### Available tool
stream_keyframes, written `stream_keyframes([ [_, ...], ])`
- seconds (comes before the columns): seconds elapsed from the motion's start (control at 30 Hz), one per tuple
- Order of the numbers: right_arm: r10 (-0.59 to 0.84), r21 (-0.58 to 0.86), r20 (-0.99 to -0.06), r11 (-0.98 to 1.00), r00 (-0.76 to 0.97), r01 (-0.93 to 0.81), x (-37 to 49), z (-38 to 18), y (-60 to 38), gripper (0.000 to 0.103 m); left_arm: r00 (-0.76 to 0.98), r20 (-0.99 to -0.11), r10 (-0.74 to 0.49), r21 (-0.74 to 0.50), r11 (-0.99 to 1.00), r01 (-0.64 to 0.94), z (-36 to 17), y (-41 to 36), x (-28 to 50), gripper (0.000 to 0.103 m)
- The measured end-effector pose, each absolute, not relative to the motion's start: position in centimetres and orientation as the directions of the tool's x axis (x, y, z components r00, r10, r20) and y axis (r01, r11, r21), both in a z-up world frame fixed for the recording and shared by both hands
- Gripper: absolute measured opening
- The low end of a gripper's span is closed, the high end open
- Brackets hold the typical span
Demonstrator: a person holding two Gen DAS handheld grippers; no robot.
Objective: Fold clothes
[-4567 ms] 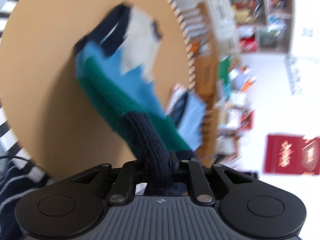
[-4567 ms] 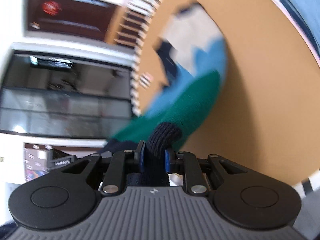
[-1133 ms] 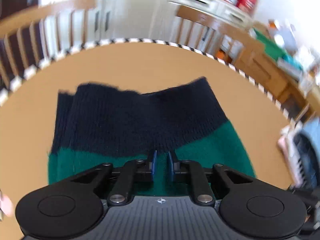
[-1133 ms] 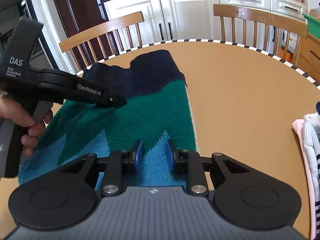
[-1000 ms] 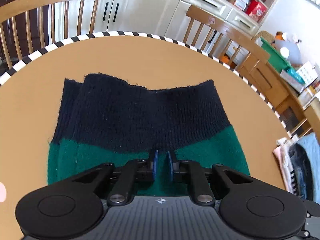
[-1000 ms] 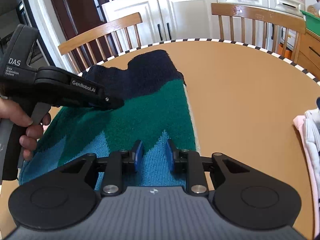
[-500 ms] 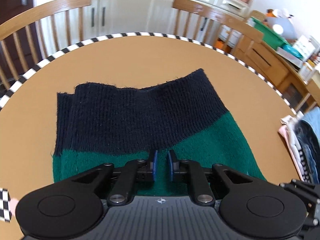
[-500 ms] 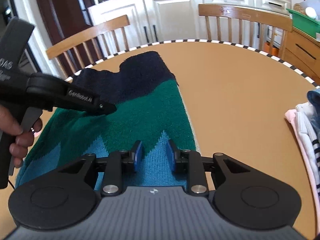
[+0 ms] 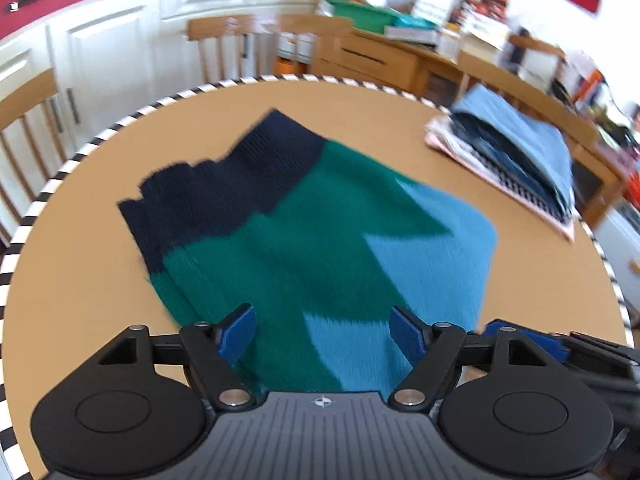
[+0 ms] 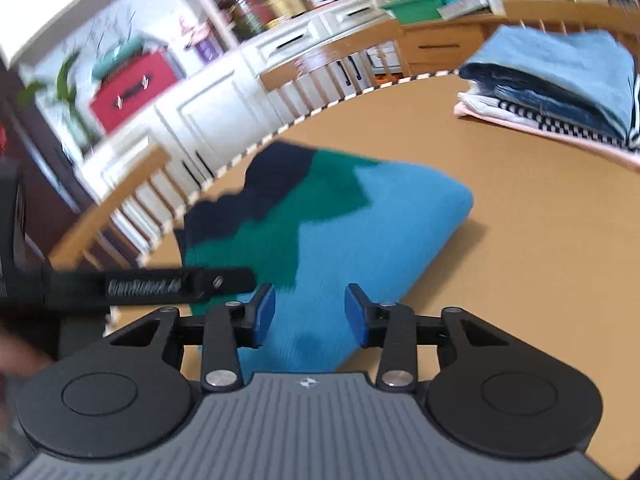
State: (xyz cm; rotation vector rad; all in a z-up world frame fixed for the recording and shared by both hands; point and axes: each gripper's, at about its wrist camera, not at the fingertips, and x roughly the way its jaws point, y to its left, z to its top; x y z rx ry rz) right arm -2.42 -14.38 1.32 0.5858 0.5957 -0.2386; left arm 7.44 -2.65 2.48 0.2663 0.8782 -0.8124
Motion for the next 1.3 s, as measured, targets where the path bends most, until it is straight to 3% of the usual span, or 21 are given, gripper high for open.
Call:
stream_keyframes([
  [0.2,-0.1,0.363,-0.674,0.818,0.732,0.447,-2.3,-0.4,-10.9,0.04,0.32,-0.812,-0.488,-0.081,0.637,0.767,0.5,-2.8,8.1,0.075],
  [0.4,-0.075,0.448,-0.683,0.743,0.727,0.497,-2.6,-2.6,-11.6,0.045,0.307,-0.808,-0.503,-0.044,0.572,0.819,-0.8,-2.5,8.1,0.079],
  [0.57,-0.054,0.553,-0.64,0.661,0.767,0.507,-3.7,-1.5,-13.0,0.048,0.219,-0.772,-0.596,-0.055,0.406,0.912,2.8,-1.3,10.2,0.078],
  [0.67,-0.093,0.594,-0.633,0.578,0.769,0.559,-4.0,-2.1,-13.8,0.061,0.211,-0.738,-0.641,-0.04,0.354,0.935,5.5,-0.4,14.4,0.087],
  [0.77,-0.133,0.631,-0.628,0.489,0.767,0.602,-4.3,-2.6,-14.5,0.058,0.206,-0.733,-0.649,-0.041,0.343,0.938,7.0,-0.7,20.9,0.088],
  [0.83,-0.16,0.653,-0.626,0.427,0.763,0.625,-4.5,-3.0,-15.0,0.057,0.162,-0.748,-0.644,-0.081,0.33,0.941,6.9,-1.7,25.7,0.085],
  [0.93,-0.2,0.683,-0.625,0.329,0.755,0.652,-4.8,-3.5,-15.7,0.057,-0.018,-0.779,-0.626,-0.245,0.278,0.929,5.2,-3.9,32.5,0.074],
  [1.03,-0.229,0.699,-0.625,0.262,0.746,0.666,-4.0,-4.1,-15.5,0.057,-0.19,-0.793,-0.578,-0.386,0.237,0.891,2.1,-6.6,37.1,0.069],
  [1.3,-0.255,0.662,-0.669,0.224,0.698,0.715,-2.2,-4.4,-15.6,0.056,-0.278,-0.837,-0.471,-0.394,0.166,0.904,-2.4,-9.9,38.6,0.066],
])
